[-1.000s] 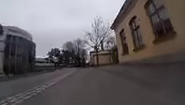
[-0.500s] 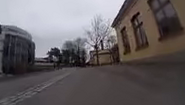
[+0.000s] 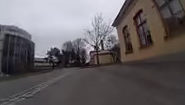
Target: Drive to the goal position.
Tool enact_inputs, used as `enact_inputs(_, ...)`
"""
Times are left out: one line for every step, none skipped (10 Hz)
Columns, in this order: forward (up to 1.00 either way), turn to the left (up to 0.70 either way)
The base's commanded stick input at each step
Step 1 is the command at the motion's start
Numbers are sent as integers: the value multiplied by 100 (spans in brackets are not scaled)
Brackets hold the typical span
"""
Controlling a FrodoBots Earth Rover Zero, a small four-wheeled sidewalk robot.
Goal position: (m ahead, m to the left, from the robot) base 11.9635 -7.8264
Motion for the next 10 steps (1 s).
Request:
enact_inputs(100,0)
enact_inputs(100,0)
enact_inputs(100,0)
enact_inputs(100,0)
enact_inputs(100,0)
enact_inputs(100,0)
enact_inputs(100,0)
enact_inputs(100,0)
enact_inputs(100,0)
enact_inputs(100,0)
